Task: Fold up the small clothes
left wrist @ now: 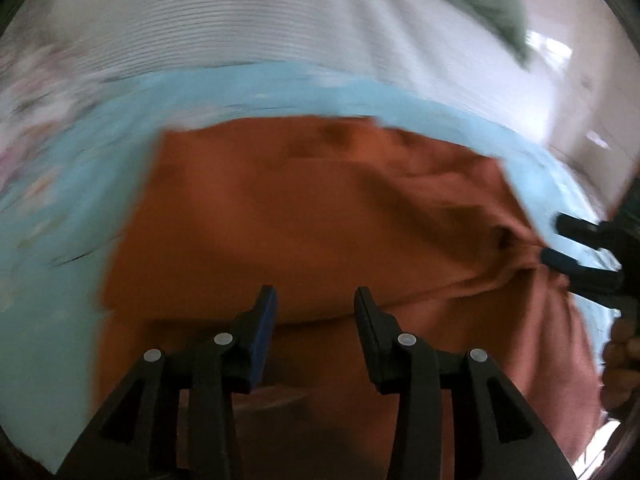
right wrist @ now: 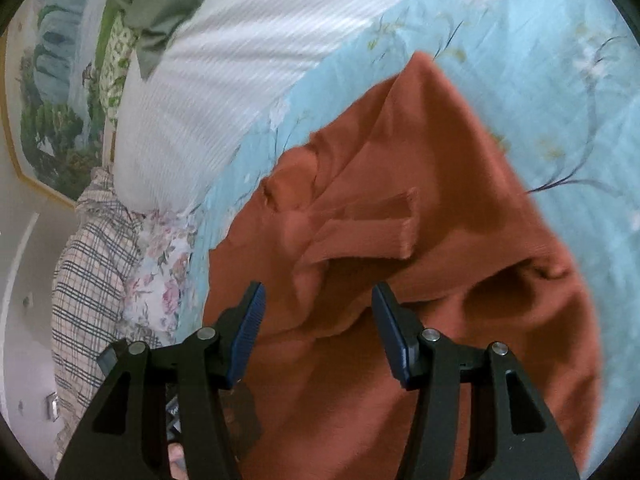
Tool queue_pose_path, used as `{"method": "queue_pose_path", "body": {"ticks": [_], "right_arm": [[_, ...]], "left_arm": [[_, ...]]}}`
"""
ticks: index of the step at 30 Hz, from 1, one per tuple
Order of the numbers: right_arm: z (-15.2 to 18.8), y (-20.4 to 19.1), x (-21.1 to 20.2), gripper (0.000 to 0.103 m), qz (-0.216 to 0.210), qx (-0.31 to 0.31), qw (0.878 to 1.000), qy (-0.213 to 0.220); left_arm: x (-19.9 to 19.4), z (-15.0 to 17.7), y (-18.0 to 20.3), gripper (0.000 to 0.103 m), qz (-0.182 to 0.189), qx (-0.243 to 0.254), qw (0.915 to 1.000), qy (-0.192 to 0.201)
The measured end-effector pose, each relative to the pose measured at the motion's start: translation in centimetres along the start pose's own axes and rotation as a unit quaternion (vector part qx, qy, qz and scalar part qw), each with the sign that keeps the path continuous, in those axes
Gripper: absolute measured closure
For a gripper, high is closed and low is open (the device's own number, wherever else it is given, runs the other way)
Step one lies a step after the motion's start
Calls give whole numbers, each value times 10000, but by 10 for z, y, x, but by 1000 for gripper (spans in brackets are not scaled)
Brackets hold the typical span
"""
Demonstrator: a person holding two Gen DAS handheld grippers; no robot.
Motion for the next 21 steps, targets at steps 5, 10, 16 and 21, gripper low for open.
{"method": "queue_pose_path", "body": {"ticks": [5,10,16,21], "right_arm": [[-7,-2,44,46,178,135,9997,-90],[-30,4,65,54,553,53,9980,288],[-40,-23,54,96,412,-390,9951,804],[-36,-47,18,96,380,-1005,9840,1423]], "left_arm": [[-3,20,-76,63,-669,-546,9962,-138],[14,21,-100,62,-757,-758,9938,-309],[28,10,-105,64,-809,-1020,9909,-336],[27,17,-103,68,-841,-956,9915,-278]]}}
Point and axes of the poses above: each gripper's, at about its wrist camera, not at the fingertips, and x roughly the way its jaws point, y to its right, z to its underside, the point moved 7 cm from there along x, roughly the way its jaws point, and after that the axes turned 8 degrees about x, right-handed, at the moved point
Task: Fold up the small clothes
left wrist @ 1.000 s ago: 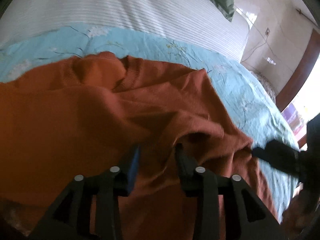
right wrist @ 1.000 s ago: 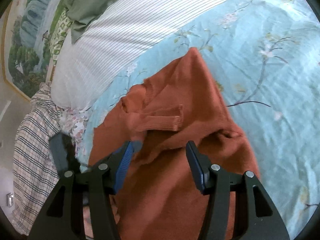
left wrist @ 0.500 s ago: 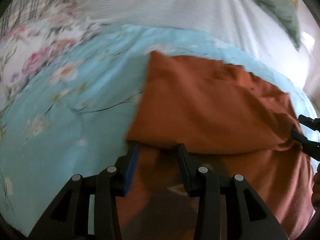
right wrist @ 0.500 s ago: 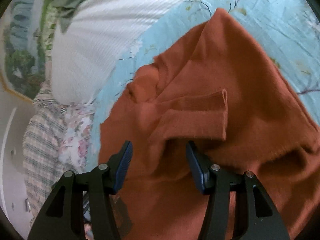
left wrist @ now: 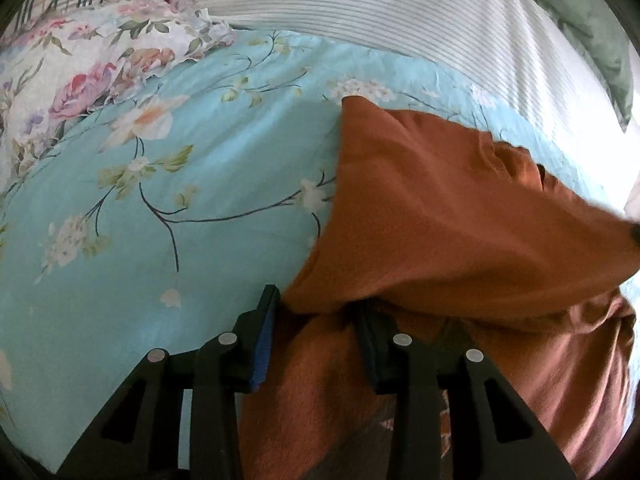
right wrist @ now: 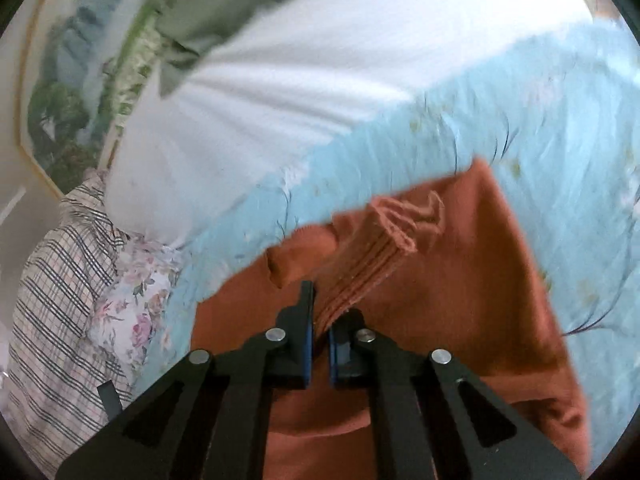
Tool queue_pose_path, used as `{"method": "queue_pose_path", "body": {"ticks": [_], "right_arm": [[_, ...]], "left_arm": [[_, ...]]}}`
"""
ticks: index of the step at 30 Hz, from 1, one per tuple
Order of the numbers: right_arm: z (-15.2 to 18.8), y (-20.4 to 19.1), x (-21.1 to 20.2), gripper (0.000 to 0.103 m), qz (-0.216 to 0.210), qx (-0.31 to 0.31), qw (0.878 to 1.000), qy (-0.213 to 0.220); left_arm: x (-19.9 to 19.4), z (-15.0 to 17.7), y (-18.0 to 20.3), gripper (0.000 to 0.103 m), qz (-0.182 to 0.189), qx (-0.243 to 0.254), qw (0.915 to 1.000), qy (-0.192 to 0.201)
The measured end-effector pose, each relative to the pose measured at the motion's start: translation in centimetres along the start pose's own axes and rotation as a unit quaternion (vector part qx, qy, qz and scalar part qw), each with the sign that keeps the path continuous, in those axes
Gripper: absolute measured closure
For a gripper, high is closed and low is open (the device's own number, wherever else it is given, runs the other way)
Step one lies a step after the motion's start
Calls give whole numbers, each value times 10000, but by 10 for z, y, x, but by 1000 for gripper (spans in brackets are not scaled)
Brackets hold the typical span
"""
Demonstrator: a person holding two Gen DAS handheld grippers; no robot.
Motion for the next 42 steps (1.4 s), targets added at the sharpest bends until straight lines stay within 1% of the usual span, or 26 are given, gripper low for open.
{"method": "queue_pose_path", "body": {"ticks": [4,6,7,9,10,14,15,16,17,18,20,22,23,25,26,27,29,32,33,34,35,36,37,40,41,42], "right_arm": [[12,37,13,96,387,240,9981,-408],[18,49,17,96,509,290,9968,-551],[21,51,16,96,511,312,9964,-596],[21,43,12,96,336,296,9973,-588],[19,35,8,96,214,210,9981,-538],[11,-8,-11,96,-166,-433,9986,-263],[11,-11,-12,96,-115,-533,9982,-252],[12,-8,-10,96,49,-593,9978,-287],[14,3,-6,96,324,-578,9970,-395],[19,10,-2,96,447,-522,9964,-498],[31,38,7,95,829,-283,9925,-853],[43,55,6,92,997,-149,9896,-1029],[47,62,0,89,1053,-105,9891,-1024],[47,65,-13,89,1048,-67,9901,-934],[45,66,-20,89,1133,-82,9898,-859],[43,65,-25,86,1212,-90,9896,-769],[31,57,-44,85,1373,-149,9896,-413],[20,36,-55,85,1315,-446,9903,-20],[19,33,-55,80,1205,-518,9914,-44],[20,30,-50,76,1095,-575,9922,-166],[22,26,-42,66,1005,-636,9924,-326],[26,26,-35,63,964,-686,9918,-482],[29,27,-28,63,1003,-724,9903,-627],[45,50,-12,63,1393,-713,9802,-1209],[48,61,-12,66,1456,-579,9792,-1286],[48,65,-16,68,1351,-487,9819,-1236]], "left_arm": [[-6,7,5,69,2,240,9997,-18],[-6,6,2,72,-4,150,9999,-36],[-5,4,-5,74,-36,-44,10000,-47],[-5,2,-16,74,-24,-389,9992,-19],[-6,1,-23,74,80,-676,9977,1],[-3,5,-34,74,402,-1262,9912,-15],[-3,6,-36,74,460,-1340,9899,-3],[-3,7,-37,74,518,-1406,9887,15],[-3,8,-38,74,571,-1450,9878,19],[-3,9,-38,74,599,-1460,9875,14],[-3,8,-37,74,602,-1439,9878,3],[-3,8,-37,74,591,-1387,9886,-2],[-3,9,-37,74,594,-1374,9887,3],[-2,8,-37,74,620,-1367,9887,6],[-2,8,-37,73,627,-1361,9887,6],[-3,8,-38,73,627,-1349,9889,3],[-4,8,-37,73,601,-1290,9898,-16],[-4,9,-36,73,563,-1253,9905,-44],[-4,9,-36,73,552,-1240,9907,-50],[-4,8,-35,73,524,-1212,9912,-66],[-4,8,-35,73,507,-1199,9915,-74],[-4,8,-34,73,495,-1187,9917,-84],[-4,8,-34,73,494,-1176,9918,-102],[-4,8,-36,73,540,-1163,9916,-153],[-3,7,-36,73,543,-1123,9920,-176],[-4,8,-35,73,537,-1058,9927,-209]]}}
Point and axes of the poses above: each gripper's, at about its wrist camera, not at the fingertips, and x roughly the way its jaws point, y to its right, z to its underside, the point moved 7 cm from there along x, roughly the way its jaws point, and after that the axes turned 8 degrees about x, right-handed, at the moved point
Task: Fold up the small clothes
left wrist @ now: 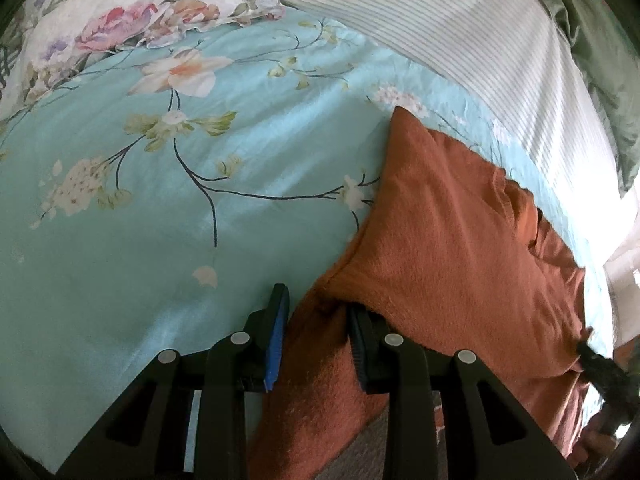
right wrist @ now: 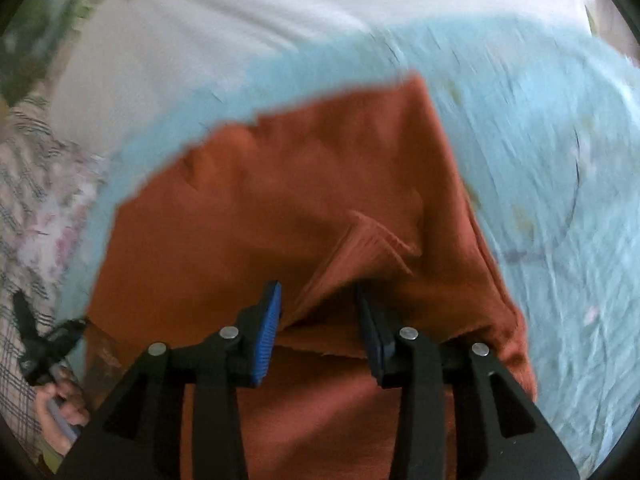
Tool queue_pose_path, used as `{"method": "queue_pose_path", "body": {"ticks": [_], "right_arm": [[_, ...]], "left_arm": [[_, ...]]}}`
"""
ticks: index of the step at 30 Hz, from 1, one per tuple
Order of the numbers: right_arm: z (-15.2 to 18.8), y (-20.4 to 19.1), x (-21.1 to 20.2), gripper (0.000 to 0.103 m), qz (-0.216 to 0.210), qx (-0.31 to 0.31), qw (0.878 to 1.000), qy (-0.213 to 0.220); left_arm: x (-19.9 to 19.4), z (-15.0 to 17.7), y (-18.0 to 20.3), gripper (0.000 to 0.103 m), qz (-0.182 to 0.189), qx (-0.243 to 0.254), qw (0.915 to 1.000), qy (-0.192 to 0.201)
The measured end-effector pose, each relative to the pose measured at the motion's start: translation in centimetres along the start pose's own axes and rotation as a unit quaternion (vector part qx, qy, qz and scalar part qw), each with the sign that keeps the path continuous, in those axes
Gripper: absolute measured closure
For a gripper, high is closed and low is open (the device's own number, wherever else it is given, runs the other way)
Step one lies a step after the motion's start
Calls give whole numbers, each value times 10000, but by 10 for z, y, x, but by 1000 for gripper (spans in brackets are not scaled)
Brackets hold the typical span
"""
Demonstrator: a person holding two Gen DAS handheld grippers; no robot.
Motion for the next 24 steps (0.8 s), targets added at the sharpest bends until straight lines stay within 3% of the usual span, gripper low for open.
{"method": "queue_pose_path", "body": {"ticks": [5,9,16,20,24], "right_arm": [[3,17,-55,65,-177,154,9990,369],[9,36,-92,65,-181,259,9980,550],[53,62,-121,64,-187,119,9986,481],[80,75,-132,53,-101,14,9990,443],[109,100,-143,53,-149,85,9993,321]], "left_arm": [[-14,10,0,72,-137,321,9994,-32],[-36,27,-1,69,-2,516,9987,-41],[-79,75,-8,54,303,785,9964,-102],[-97,109,-8,50,449,1060,9931,-203],[-110,142,-10,49,656,1164,9906,-304]]}}
Point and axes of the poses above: each gripper's, at about its wrist camera, not at the fingertips, and x roughly the way its jaws point, y to its right, z to its underside, the point moved 7 cm from there along x, roughly the way its jaws point, and after that the axes turned 8 degrees about x, right-handed, at the moved point
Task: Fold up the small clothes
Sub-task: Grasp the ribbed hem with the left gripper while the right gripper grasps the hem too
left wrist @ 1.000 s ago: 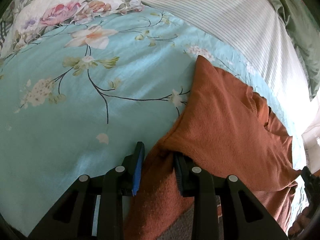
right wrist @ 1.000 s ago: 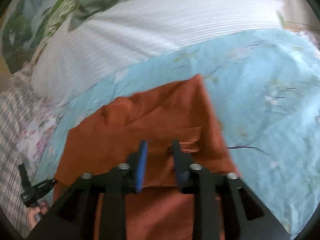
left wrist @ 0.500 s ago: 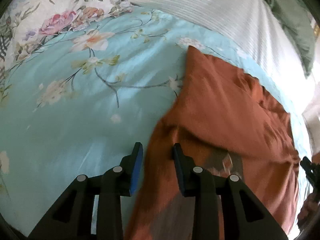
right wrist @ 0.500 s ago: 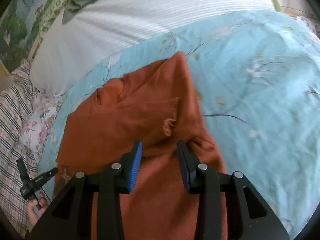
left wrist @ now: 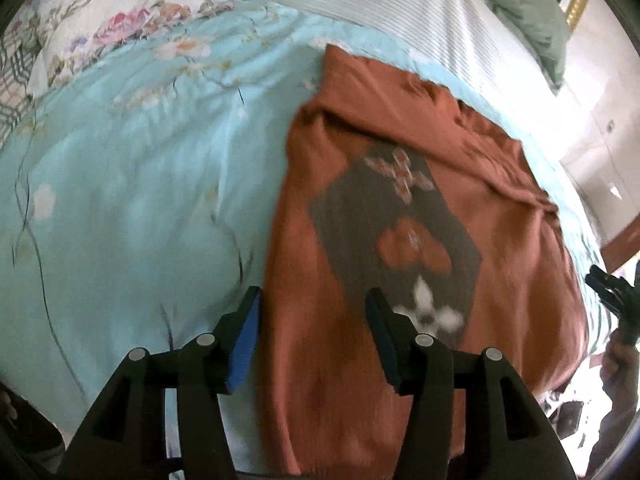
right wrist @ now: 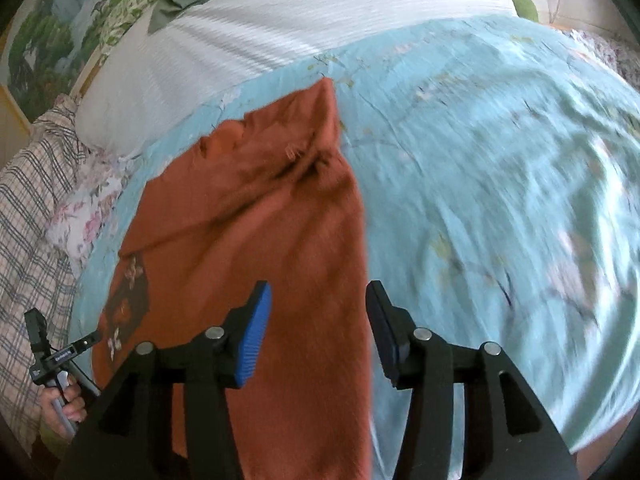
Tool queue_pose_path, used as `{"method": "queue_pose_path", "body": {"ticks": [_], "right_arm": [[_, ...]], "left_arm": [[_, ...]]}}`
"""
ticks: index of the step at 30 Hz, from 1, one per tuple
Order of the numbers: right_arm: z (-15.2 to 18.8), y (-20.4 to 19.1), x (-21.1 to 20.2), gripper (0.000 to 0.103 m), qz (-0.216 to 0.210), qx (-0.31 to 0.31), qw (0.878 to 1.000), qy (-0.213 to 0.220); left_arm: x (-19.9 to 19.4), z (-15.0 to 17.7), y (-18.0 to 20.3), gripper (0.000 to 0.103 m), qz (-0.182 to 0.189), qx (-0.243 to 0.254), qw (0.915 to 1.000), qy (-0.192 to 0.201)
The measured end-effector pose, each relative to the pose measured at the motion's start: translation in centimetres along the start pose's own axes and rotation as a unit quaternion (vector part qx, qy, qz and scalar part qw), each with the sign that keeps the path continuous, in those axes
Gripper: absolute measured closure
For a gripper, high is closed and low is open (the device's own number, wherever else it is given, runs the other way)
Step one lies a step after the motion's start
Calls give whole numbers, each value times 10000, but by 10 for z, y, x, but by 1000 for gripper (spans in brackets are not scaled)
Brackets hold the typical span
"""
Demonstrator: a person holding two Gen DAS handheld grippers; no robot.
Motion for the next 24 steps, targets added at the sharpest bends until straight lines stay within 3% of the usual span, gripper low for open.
{"method": "queue_pose_path", "body": {"ticks": [7,14,17,23,24], "right_arm": [[54,14,-20,53,-724,29,9968,-346],[100,20,-43,52,-1767,40,9820,-663],[114,30,-38,52,-1694,19,9817,-869],[134,31,-22,52,-1529,-274,9781,-1387],[133,29,-20,52,-1524,-262,9809,-1180]], "left_arm": [[-22,43,4,48,346,82,9994,14],[-33,86,9,49,1010,3,9947,-186],[-24,103,13,51,1101,60,9929,-439],[-23,106,20,52,1138,354,9917,-490],[-23,107,21,52,1153,406,9911,-523]]}}
Point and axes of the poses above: each gripper's, at about its wrist camera, not at the fingertips, and x roughly the way its jaws point, y to its right, z to its underside, the point moved 7 cm from there along x, roughly the way its jaws point, and after that the axes turned 8 degrees about x, right-handed, at the moved point
